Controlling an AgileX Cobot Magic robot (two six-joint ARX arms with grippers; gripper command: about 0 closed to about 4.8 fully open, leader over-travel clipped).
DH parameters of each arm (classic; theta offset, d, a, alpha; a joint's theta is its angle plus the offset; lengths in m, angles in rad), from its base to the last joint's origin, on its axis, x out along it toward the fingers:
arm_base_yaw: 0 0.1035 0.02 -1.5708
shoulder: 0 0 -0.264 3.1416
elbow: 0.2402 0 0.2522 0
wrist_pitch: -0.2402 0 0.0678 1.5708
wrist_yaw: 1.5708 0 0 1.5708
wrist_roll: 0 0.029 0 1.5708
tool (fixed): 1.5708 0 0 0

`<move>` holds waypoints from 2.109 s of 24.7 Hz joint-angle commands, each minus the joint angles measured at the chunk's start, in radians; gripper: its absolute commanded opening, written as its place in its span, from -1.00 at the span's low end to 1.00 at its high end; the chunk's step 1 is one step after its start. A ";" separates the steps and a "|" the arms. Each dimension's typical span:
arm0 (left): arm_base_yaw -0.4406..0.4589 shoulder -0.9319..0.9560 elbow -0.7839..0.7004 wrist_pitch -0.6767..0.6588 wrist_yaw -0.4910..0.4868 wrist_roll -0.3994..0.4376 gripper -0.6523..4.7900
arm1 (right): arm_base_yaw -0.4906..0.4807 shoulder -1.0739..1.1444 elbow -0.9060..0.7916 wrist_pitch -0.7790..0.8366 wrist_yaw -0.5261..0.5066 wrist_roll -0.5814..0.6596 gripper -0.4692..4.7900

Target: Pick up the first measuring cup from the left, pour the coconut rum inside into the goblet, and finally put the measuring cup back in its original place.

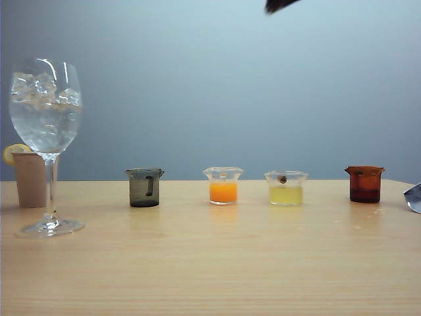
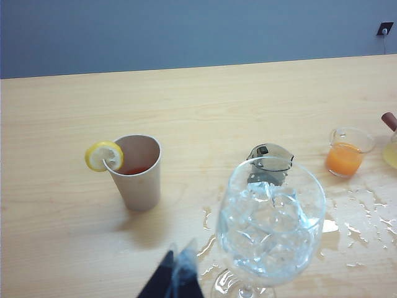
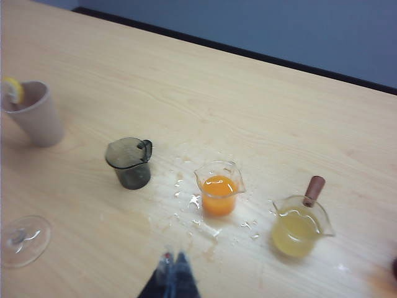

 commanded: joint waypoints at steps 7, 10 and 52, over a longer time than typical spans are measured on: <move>0.001 -0.001 0.003 0.011 0.027 -0.024 -0.78 | -0.086 -0.275 -0.032 -0.181 -0.111 -0.076 -0.85; 0.001 0.000 0.003 0.013 0.023 -0.051 -0.78 | -0.100 -0.379 -0.079 -0.217 -0.116 -0.076 -0.85; 0.001 -0.479 -0.440 0.133 -0.074 -0.274 -0.78 | -0.101 -0.853 -0.977 0.212 -0.040 0.063 -0.85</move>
